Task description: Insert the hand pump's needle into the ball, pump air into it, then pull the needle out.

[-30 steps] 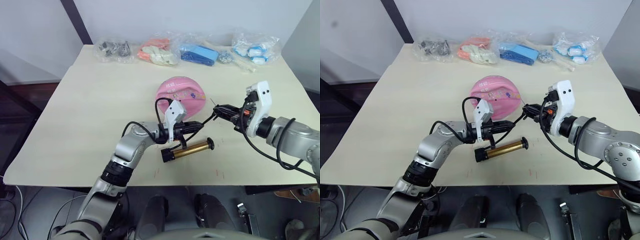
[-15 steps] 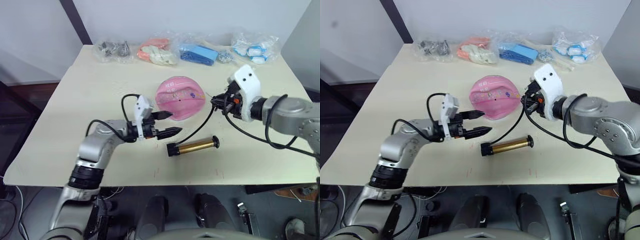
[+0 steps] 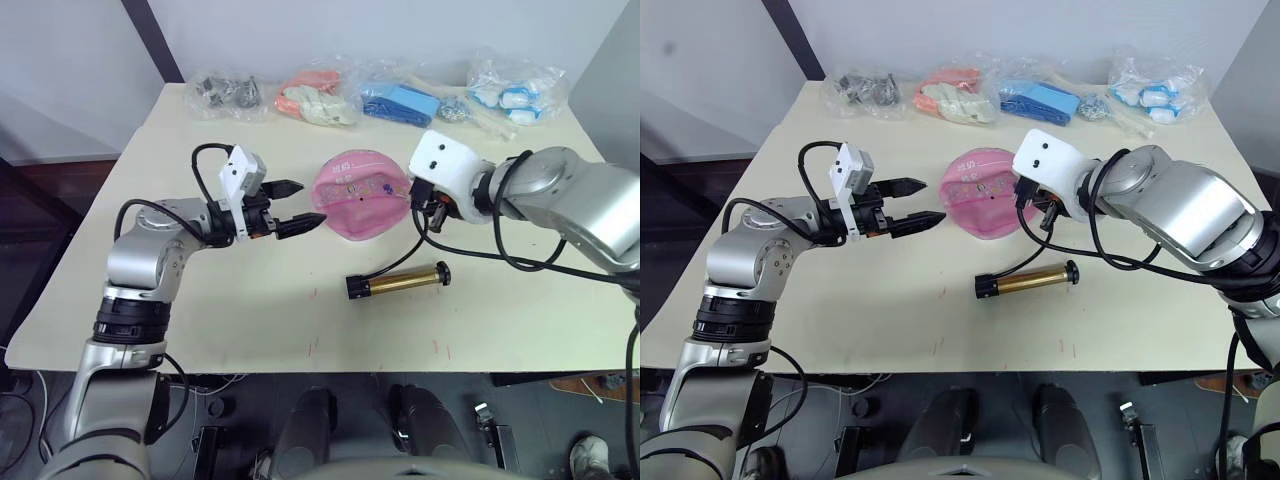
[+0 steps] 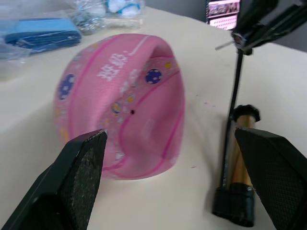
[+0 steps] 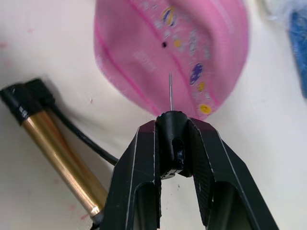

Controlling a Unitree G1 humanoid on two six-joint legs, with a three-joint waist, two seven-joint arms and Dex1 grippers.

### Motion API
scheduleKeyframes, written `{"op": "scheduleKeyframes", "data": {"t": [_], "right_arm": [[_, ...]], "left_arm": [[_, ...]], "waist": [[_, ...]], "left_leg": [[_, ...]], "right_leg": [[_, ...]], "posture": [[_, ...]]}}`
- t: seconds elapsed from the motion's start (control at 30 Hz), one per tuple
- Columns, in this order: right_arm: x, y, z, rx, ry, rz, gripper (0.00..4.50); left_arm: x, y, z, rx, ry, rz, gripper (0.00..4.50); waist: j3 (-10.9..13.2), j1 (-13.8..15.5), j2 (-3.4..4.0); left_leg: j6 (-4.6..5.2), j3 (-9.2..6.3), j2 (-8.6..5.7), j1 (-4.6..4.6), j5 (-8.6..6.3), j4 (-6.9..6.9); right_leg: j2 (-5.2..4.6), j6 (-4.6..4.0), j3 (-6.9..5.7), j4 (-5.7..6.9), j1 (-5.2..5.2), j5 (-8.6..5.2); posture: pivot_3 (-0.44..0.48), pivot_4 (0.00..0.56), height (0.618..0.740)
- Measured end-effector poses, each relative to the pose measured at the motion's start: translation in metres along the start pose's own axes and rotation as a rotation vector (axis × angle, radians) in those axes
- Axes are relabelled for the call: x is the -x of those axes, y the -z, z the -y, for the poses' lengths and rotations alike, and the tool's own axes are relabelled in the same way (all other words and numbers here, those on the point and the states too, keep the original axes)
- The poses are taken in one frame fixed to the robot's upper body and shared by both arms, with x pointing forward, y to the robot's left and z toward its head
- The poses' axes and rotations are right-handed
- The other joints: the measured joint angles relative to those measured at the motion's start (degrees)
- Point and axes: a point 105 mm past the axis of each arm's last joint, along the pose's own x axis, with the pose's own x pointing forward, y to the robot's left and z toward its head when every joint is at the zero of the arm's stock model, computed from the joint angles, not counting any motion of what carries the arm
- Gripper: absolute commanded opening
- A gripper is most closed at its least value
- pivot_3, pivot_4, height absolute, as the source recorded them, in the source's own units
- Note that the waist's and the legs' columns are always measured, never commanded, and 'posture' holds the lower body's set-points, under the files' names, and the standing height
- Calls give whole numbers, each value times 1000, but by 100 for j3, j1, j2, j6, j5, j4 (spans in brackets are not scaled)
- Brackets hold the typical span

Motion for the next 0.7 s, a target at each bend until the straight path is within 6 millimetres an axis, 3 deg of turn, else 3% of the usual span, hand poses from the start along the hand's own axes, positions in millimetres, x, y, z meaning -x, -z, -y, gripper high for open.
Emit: {"op": "scheduleKeyframes", "data": {"t": [0.03,0.27,0.5,0.7], "right_arm": [[-13,-4,0,97,-14,-65,330],[-35,-25,-2,244,-20,-102,330],[-46,-36,-4,248,-30,-102,330],[-54,-38,-2,226,-24,-122,330]], "left_arm": [[-7,-6,-17,-69,-44,-85,4466],[-17,-14,-43,-157,-108,-189,4466],[-25,-13,-49,-169,-94,-219,4466],[-49,-10,-46,-204,-68,-234,4466]], "waist": [[2,-8,-1],[2,-32,-1],[2,-30,-1],[2,-24,-1]], "left_leg": [[0,-1,-2,0,0,1],[-1,5,-4,-8,1,4],[-2,2,-7,-17,2,5],[-3,0,-10,-17,2,20]], "right_leg": [[4,0,-4,1,-3,0],[3,-1,0,30,-24,0],[0,-3,-1,44,-36,-1],[0,-3,-1,71,-37,-1]], "posture": [[0,150,740],[0,150,740],[0,150,740],[0,150,740]]}}
